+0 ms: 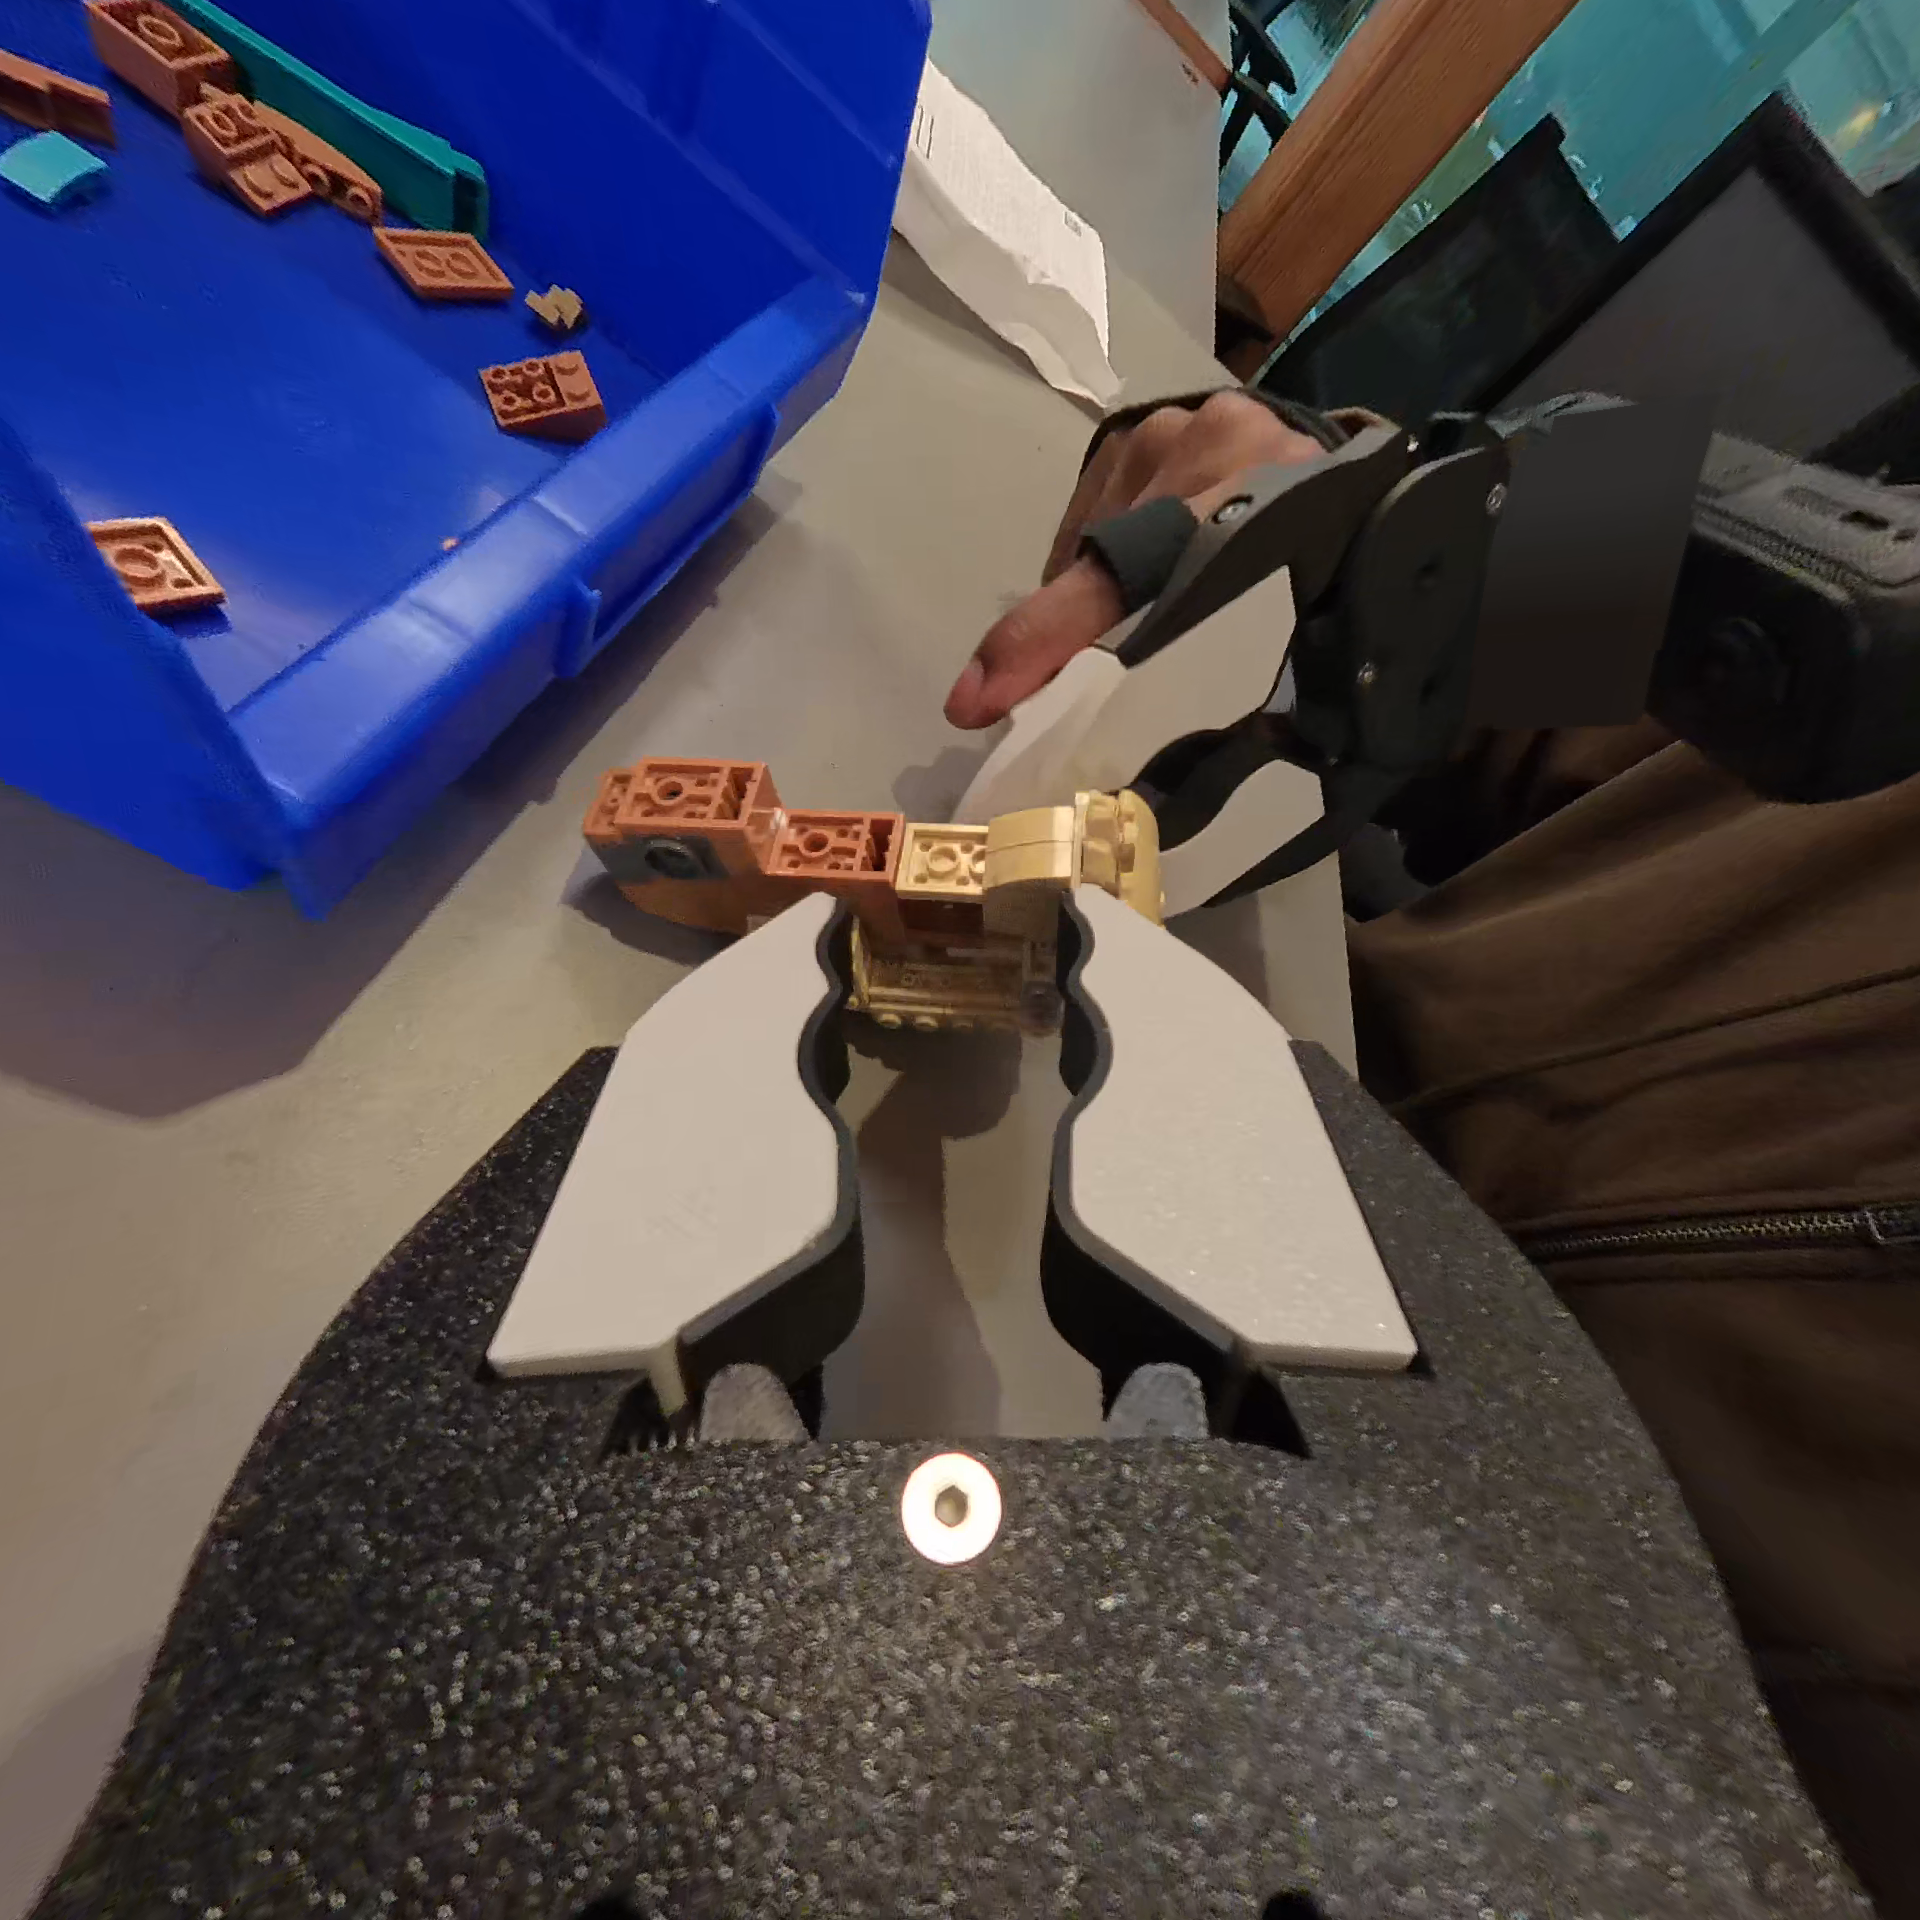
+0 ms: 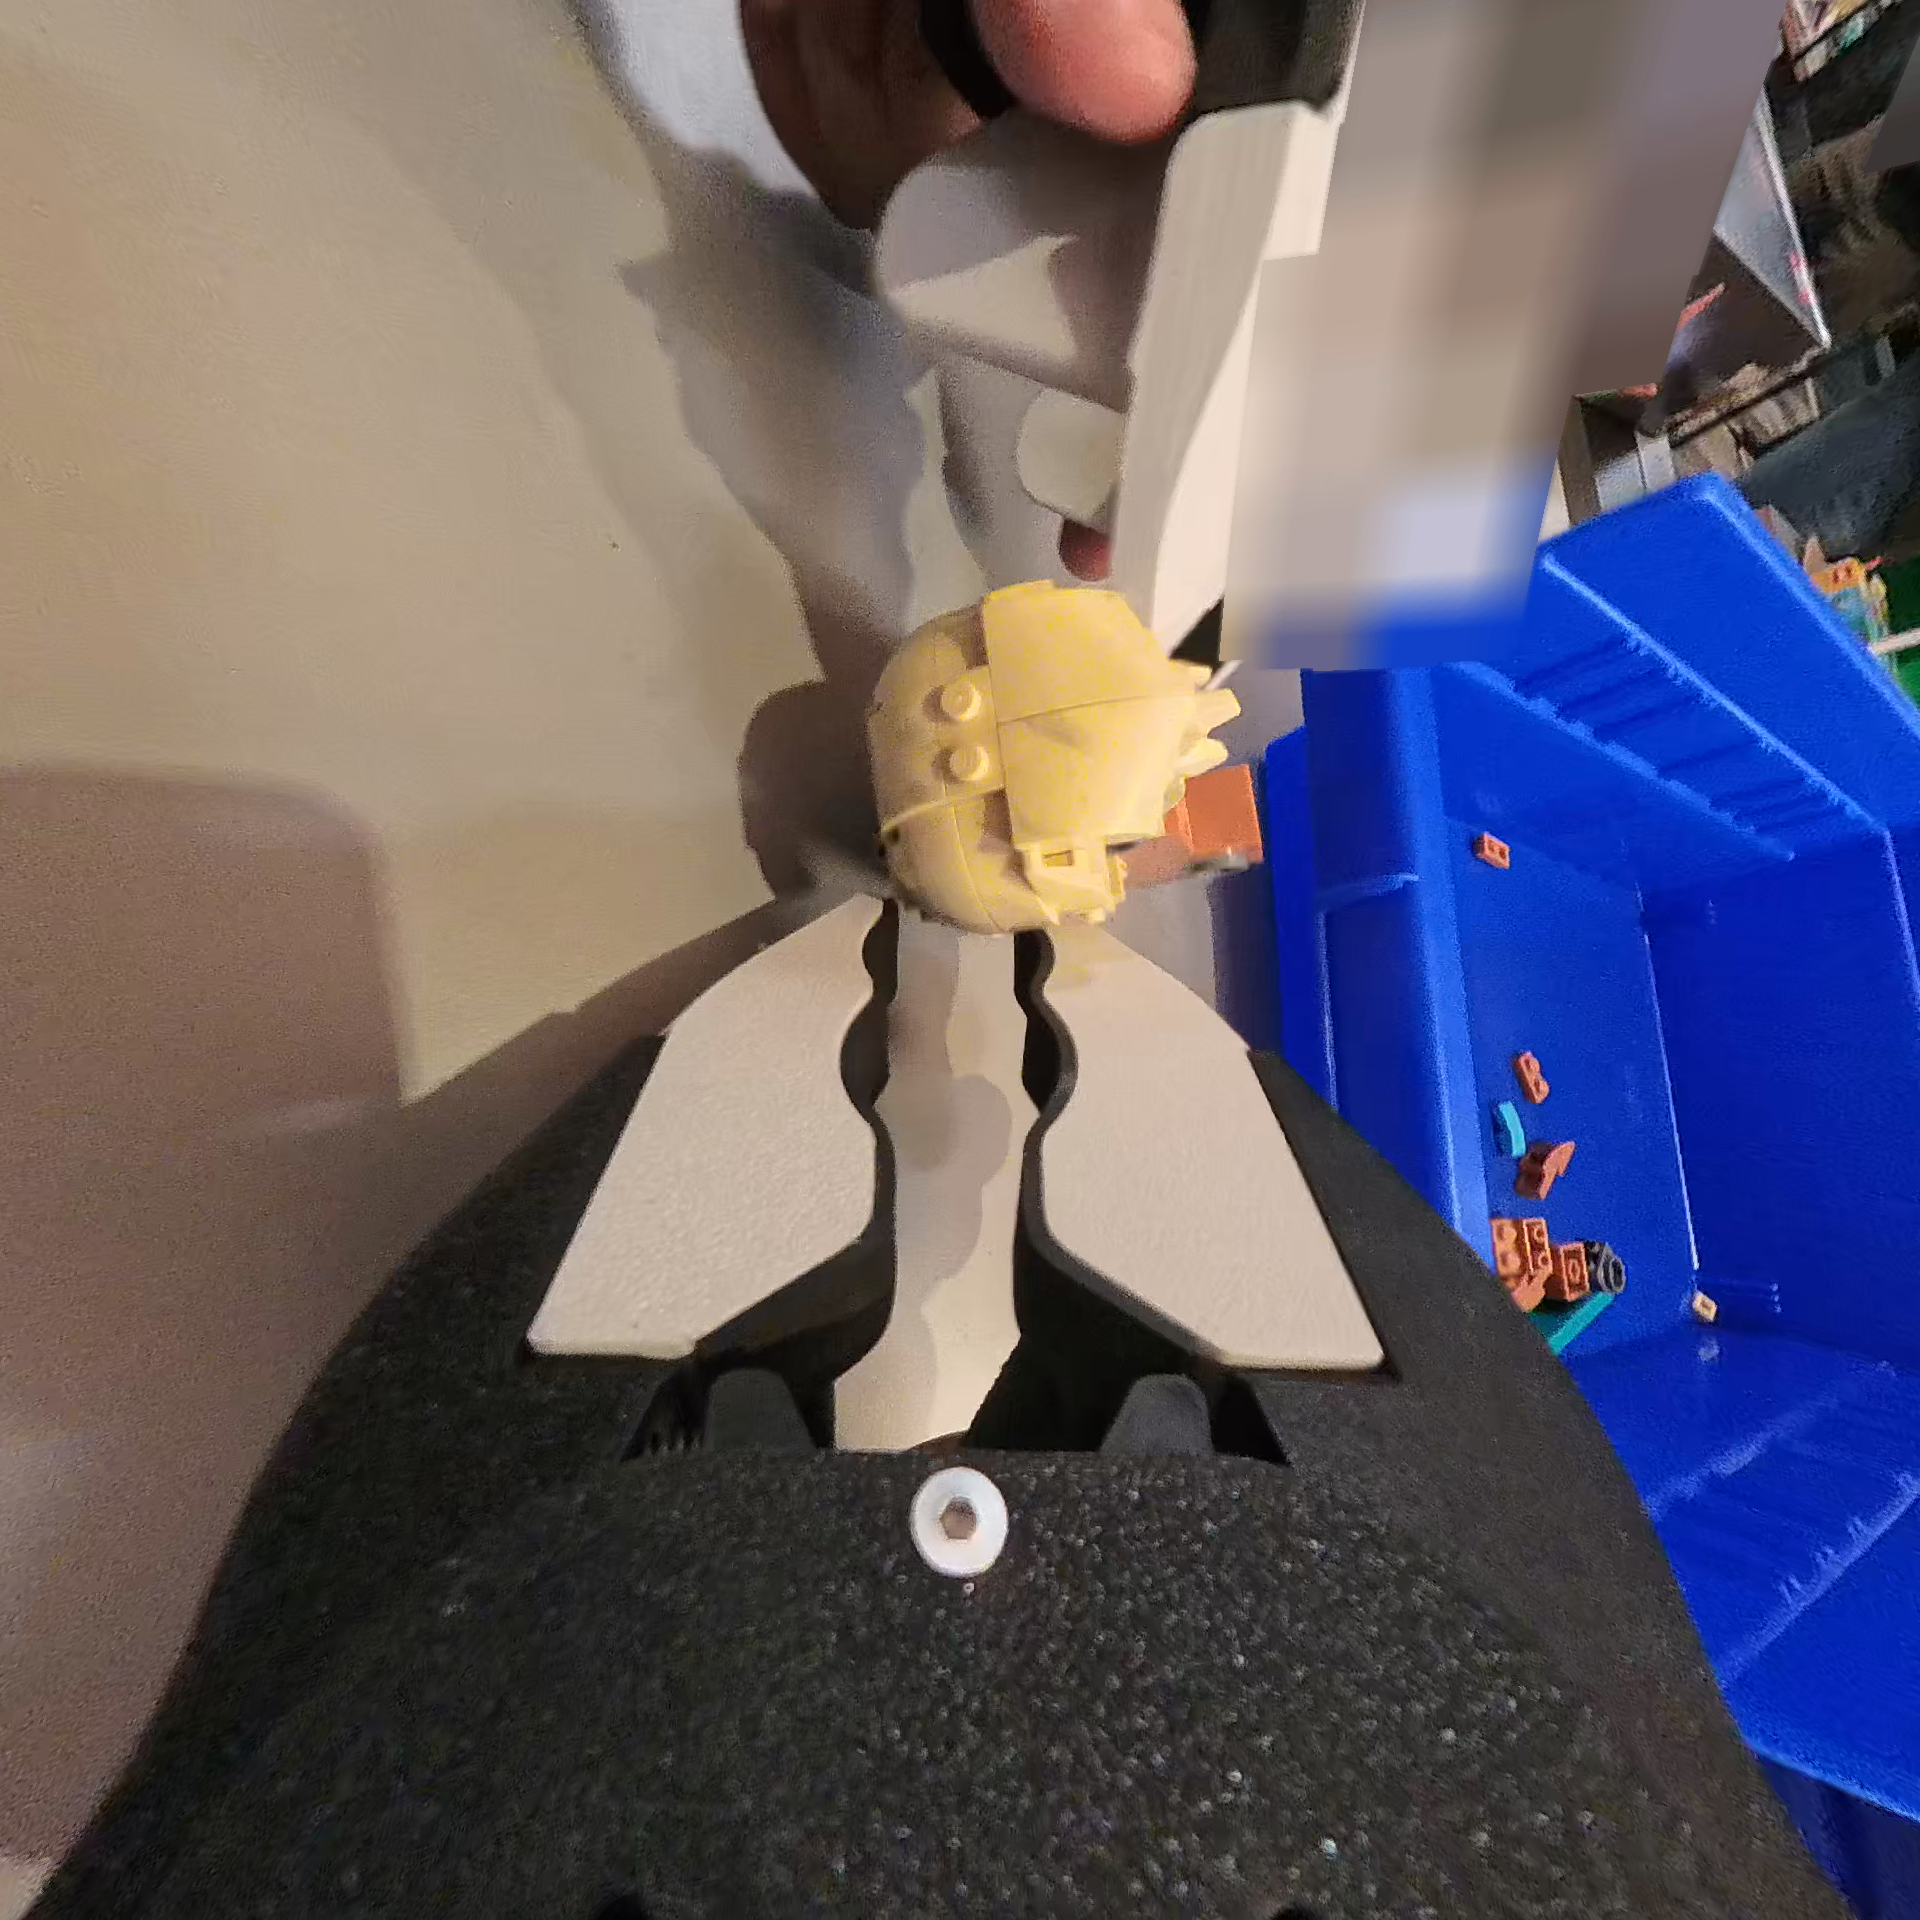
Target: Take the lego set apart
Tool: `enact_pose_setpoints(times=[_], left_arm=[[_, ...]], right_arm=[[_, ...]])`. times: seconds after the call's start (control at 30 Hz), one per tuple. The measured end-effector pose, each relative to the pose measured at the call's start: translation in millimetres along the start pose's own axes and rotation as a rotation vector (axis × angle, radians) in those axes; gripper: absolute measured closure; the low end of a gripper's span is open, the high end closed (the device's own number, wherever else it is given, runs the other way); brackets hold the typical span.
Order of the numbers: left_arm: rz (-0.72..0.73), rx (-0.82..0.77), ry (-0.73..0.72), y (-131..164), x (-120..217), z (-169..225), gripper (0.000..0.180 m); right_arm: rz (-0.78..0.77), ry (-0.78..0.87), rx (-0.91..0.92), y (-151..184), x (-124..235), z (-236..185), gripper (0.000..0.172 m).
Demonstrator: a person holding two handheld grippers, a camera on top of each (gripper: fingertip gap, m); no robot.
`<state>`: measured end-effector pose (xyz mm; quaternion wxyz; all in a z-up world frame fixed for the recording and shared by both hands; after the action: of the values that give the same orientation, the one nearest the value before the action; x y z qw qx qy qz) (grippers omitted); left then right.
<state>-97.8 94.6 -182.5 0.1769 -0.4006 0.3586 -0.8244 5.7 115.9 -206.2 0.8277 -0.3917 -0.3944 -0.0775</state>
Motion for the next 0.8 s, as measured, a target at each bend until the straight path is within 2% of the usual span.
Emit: enact_pose_setpoints(times=[0.2,0.4,0.57,0.73,0.8], left_arm=[[0.012,-0.049,-0.038,-6,17,-1,0.141],[-0.078,-0.128,-0.245,-1,27,-14,0.140],[-0.130,-0.157,-0.336,5,35,-23,0.139],[-0.176,-0.145,-0.347,20,44,-28,0.138],[-0.157,-0.106,-0.292,26,46,-22,0.136]], right_arm=[[0.082,-0.001,0.073,-17,-2,-10,0.151],[0.109,-0.010,0.111,-25,-8,-19,0.151],[0.098,-0.007,0.113,-22,-9,-18,0.151],[0.105,0.019,0.070,-18,-8,-10,0.151],[0.107,0.023,0.051,-17,-10,-8,0.150]])
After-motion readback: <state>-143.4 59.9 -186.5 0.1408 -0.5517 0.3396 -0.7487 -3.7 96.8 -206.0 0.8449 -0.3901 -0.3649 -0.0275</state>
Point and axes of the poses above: each gripper's, where its closed fingertips meet, x back along the fingers, y out of its underside, z = x × y across the jaws, the point moved 5 cm from there along x, back along the fingers, and after that the axes turned 13 degrees about -y, right-handed, at the moved point
